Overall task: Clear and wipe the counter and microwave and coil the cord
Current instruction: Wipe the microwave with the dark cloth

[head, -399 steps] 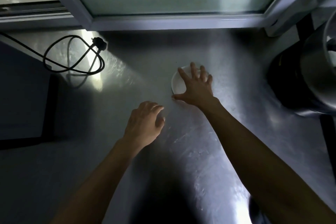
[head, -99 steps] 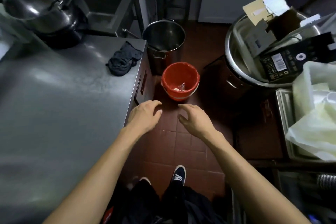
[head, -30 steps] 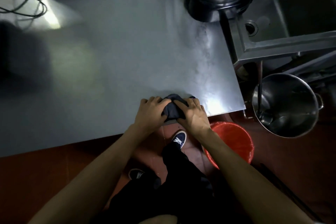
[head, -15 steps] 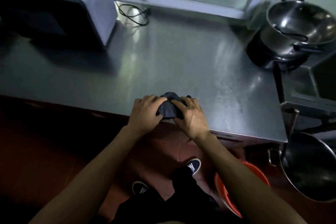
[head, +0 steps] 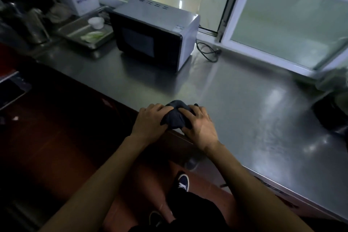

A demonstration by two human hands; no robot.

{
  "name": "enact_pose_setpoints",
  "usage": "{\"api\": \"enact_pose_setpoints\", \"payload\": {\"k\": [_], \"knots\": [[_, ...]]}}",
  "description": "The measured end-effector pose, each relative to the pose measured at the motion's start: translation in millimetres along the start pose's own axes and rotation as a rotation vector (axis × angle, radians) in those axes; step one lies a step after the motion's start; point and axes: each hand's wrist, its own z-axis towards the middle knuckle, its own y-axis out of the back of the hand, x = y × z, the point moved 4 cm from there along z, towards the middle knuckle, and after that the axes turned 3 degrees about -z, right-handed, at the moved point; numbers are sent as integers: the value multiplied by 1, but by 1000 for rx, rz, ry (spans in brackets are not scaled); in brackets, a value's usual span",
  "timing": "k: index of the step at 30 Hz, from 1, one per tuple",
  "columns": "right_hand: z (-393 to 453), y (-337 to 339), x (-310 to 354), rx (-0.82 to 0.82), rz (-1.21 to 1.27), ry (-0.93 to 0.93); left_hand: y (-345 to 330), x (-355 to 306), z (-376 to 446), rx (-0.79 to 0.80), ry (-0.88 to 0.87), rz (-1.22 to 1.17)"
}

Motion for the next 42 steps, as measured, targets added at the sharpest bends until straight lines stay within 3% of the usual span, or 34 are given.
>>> {"api": "enact_pose_setpoints", "payload": {"k": [7, 14, 34, 42], "knots": [[66, -16, 14, -53, 36, 93, 13, 52, 28, -17, 78, -2], [159, -27, -6, -116, 91, 83, 16, 101, 113, -13, 85, -1], [377, 36, -74, -262, -16, -23, 52, 155, 366, -154, -125, 28], [446, 25, -75, -268, -108, -197, 39, 205, 444, -65, -265, -58]]}}
